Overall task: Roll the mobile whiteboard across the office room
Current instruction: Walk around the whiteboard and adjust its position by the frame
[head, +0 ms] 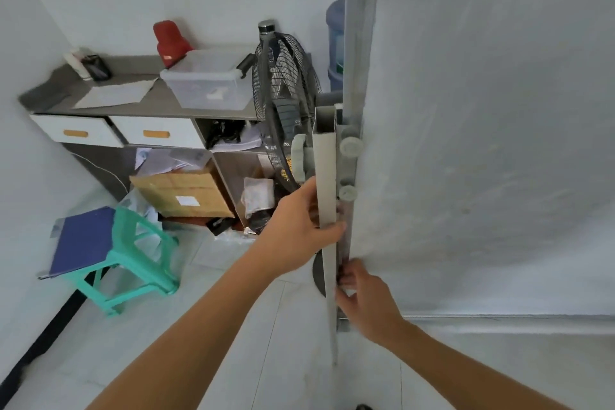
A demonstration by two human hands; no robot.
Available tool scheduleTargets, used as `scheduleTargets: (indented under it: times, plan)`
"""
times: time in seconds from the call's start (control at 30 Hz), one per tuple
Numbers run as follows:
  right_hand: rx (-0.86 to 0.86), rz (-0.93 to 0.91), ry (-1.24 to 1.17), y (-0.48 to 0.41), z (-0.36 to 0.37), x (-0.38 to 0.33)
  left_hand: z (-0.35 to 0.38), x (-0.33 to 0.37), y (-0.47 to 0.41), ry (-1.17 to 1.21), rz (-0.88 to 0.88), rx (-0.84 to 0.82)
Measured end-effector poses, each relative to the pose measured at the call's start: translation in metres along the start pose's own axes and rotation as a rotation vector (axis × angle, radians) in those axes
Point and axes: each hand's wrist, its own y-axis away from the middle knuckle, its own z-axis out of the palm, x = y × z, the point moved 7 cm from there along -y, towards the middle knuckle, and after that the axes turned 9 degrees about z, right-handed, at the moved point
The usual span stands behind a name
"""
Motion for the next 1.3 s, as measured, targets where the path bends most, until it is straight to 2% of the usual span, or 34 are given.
scheduleTargets:
  times: [0.43, 0.63, 0.9, 1.13, 1.3]
  plan:
    - [0.010, 0.172, -0.160, -0.031, 0.092, -0.094, -0.110, -0.063, -0.016, -0.182, 0.127, -0.133]
    - [-0.091, 0.202, -0.240, -0.049, 0.145, -0.151, -0.174, -0.101, -0.024, -0.211, 0.101, -0.133]
    - [-0.240, 0.212, -0.154, -0.082, 0.202, -0.188, -0.232, -0.130, -0.028, -0.148, 0.016, -0.148]
    - [-0.263, 0.184, -0.108, -0.084, 0.199, -0.209, -0.254, -0.143, -0.031, -0.074, -0.061, -0.113]
    - [-0.041, 0.102, -0.146, -0.061, 0.134, -0.223, -0.254, -0.144, -0.026, -0.049, -0.049, -0.090]
